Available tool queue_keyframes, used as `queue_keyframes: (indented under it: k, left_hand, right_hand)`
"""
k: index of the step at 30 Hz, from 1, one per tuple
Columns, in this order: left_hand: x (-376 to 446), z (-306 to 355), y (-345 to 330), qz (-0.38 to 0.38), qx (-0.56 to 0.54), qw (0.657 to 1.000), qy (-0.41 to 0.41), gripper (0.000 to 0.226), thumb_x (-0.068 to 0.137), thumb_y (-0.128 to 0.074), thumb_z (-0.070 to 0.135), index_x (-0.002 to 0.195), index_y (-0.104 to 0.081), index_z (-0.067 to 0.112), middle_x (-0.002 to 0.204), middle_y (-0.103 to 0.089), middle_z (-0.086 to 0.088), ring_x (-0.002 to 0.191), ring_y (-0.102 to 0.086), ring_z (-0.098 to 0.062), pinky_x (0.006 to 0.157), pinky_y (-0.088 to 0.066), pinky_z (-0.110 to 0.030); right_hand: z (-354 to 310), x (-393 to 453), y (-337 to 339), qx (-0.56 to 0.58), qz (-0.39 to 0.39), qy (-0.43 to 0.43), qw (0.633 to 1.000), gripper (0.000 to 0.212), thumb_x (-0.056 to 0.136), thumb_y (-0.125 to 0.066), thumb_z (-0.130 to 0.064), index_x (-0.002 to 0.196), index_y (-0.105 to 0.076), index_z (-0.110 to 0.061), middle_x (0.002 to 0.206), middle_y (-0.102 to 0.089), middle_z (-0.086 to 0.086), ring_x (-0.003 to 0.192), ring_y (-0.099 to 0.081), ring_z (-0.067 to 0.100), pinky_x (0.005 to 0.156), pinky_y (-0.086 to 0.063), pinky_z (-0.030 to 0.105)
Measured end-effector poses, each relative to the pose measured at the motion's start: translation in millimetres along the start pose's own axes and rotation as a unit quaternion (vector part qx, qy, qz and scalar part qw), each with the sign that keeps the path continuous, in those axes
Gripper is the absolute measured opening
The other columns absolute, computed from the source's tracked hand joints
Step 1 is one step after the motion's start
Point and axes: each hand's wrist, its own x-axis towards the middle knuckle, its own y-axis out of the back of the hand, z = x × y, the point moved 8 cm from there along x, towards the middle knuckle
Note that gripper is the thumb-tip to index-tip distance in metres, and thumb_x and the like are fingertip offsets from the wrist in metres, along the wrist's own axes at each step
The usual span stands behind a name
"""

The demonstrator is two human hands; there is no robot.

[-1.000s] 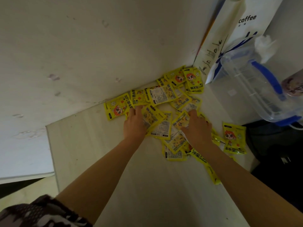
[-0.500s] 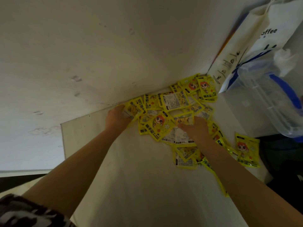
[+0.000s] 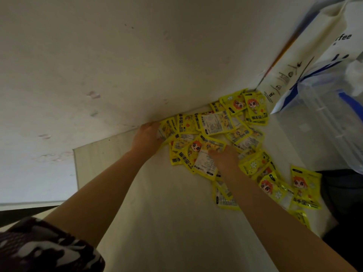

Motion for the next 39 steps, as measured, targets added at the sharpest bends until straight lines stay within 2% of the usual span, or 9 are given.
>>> queue_keyframes:
  k: [5, 9, 15, 22, 26, 29, 34, 36, 39]
  left_hand:
    - [-5, -6, -4, -0.016, -0.009, 0.999, 0.027, 0.046, 0.085, -0.065, 0.026, 0.123, -0.050, 0.007, 0.126, -0.055, -0.017, 0.119, -0.050, -0.034, 0.094, -0.044, -0.043]
    - [-15, -18, -6, -0.017, 0.018, 0.999, 0.047, 0.050, 0.085, -0.067, 0.029, 0.125, -0.048, 0.006, 0.125, -0.051, -0.016, 0.118, -0.048, -0.035, 0.092, -0.043, -0.043]
    - [-26, -30, -5, -0.007, 0.013, 0.997, 0.074, 0.049, 0.082, -0.070, 0.029, 0.120, -0.050, 0.006, 0.117, -0.049, -0.014, 0.110, -0.050, -0.034, 0.084, -0.045, -0.043]
    - [-31, -37, -4, 0.009, -0.055, 0.989, 0.135, 0.059, 0.072, -0.079, 0.030, 0.120, -0.051, 0.009, 0.123, -0.046, -0.015, 0.111, -0.051, -0.035, 0.094, -0.046, -0.049]
    - [-36, -42, -5, 0.001, -0.084, 0.982, 0.171, 0.048, 0.074, -0.076, 0.030, 0.110, -0.048, 0.017, 0.109, -0.060, -0.010, 0.110, -0.050, -0.033, 0.090, -0.043, -0.046]
    - [-41, -45, -1, 0.014, -0.094, 0.979, 0.179, 0.043, 0.075, -0.075, 0.028, 0.107, -0.047, 0.021, 0.102, -0.061, -0.006, 0.106, -0.052, -0.031, 0.090, -0.039, -0.042]
    - [-47, -47, 10, 0.054, -0.187, 0.965, 0.175, 0.037, 0.074, -0.076, 0.020, 0.099, -0.048, 0.017, 0.093, -0.062, -0.006, 0.076, -0.061, -0.026, 0.065, -0.055, -0.037]
    - [-47, -45, 14, 0.064, -0.213, 0.960, 0.170, 0.039, 0.073, -0.078, 0.022, 0.098, -0.049, 0.018, 0.093, -0.063, -0.004, 0.076, -0.064, -0.025, 0.063, -0.056, -0.037]
    - [-47, -40, 19, 0.077, -0.235, 0.955, 0.162, 0.045, 0.072, -0.081, 0.024, 0.102, -0.048, 0.019, 0.095, -0.063, -0.002, 0.079, -0.065, -0.024, 0.062, -0.056, -0.034]
  right_hand:
    - [-16, 2, -7, -0.070, 0.014, 0.071, 0.995, 0.041, 0.086, -0.067, -0.029, 0.115, -0.057, -0.002, 0.110, -0.059, 0.014, 0.108, -0.058, 0.033, 0.084, -0.048, 0.039]
    - [-19, -2, -15, -0.157, 0.016, 0.093, 0.983, 0.044, 0.083, -0.068, -0.036, 0.116, -0.056, -0.009, 0.123, -0.055, 0.016, 0.116, -0.050, 0.036, 0.096, -0.043, 0.042]
    - [-19, -4, -14, -0.195, 0.034, 0.092, 0.976, 0.043, 0.086, -0.065, -0.036, 0.121, -0.052, -0.014, 0.129, -0.047, 0.018, 0.121, -0.043, 0.037, 0.094, -0.035, 0.037]
    - [-28, -7, -17, -0.094, 0.032, 0.120, 0.988, 0.039, 0.084, -0.069, -0.021, 0.118, -0.057, -0.006, 0.121, -0.058, 0.016, 0.099, -0.061, 0.033, 0.078, -0.047, 0.032]
    - [-31, -14, -14, -0.052, 0.017, 0.121, 0.991, 0.038, 0.086, -0.066, -0.013, 0.122, -0.056, -0.007, 0.121, -0.060, 0.016, 0.110, -0.058, 0.032, 0.088, -0.046, 0.034]
    - [-32, -20, -10, -0.015, 0.009, 0.127, 0.992, 0.033, 0.088, -0.064, -0.009, 0.121, -0.058, -0.006, 0.118, -0.063, 0.013, 0.109, -0.060, 0.029, 0.080, -0.040, 0.025]
    - [-36, -23, -9, 0.032, 0.005, 0.148, 0.989, 0.023, 0.089, -0.061, -0.011, 0.112, -0.062, -0.011, 0.109, -0.067, 0.004, 0.093, -0.062, 0.018, 0.076, -0.046, 0.028]
    - [-38, -24, -8, 0.057, -0.009, 0.146, 0.988, 0.020, 0.090, -0.060, -0.011, 0.110, -0.058, -0.013, 0.108, -0.064, 0.003, 0.100, -0.062, 0.021, 0.084, -0.052, 0.036]
    - [-36, -24, 0, 0.091, -0.034, 0.115, 0.989, 0.048, 0.092, -0.059, -0.014, 0.137, -0.041, -0.010, 0.132, -0.052, 0.008, 0.120, -0.054, 0.027, 0.087, -0.049, 0.035]
